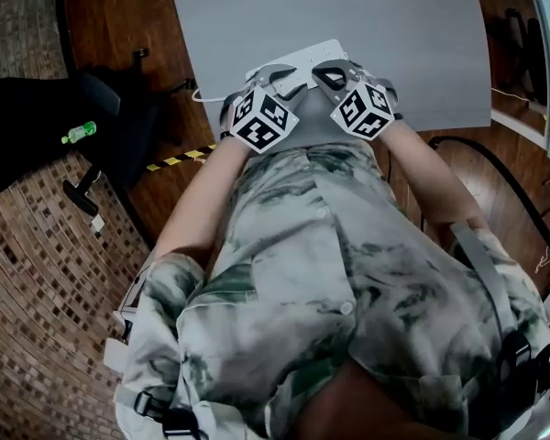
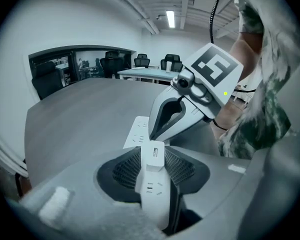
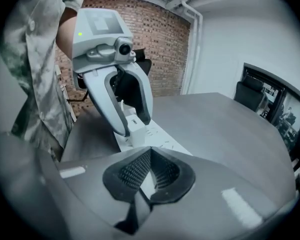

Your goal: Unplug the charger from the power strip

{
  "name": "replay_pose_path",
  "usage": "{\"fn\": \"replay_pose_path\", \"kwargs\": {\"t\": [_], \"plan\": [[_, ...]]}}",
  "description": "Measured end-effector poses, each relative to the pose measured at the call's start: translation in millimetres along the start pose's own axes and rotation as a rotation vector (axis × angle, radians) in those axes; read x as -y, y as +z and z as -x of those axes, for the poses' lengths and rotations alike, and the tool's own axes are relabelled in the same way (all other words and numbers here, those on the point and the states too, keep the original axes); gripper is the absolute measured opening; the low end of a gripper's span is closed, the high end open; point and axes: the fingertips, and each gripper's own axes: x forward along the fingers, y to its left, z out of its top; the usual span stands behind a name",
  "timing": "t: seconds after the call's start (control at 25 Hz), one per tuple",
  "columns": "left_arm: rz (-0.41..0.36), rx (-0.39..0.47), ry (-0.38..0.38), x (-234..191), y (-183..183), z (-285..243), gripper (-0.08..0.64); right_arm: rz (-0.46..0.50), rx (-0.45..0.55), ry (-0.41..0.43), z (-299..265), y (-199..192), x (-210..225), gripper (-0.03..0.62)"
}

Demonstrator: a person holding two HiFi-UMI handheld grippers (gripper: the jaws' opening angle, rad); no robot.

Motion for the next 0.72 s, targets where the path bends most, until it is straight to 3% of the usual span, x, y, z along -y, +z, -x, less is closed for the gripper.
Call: {"fn": "replay_pose_path", "kwargs": {"t": [0.44,0.72], "plan": [[-0.113,-0.059,-0.025,8.7,-4.7,-10.1,0.106,-0.047,0.005,0.07,1.5,0.9,-2.2,0.005],[-0.12,-0.074,-0.016,8.3,-5.7,-7.4,0.104,-0.096,-0.034,0.082,-1.3,2.9,-4.4,0.004]]}}
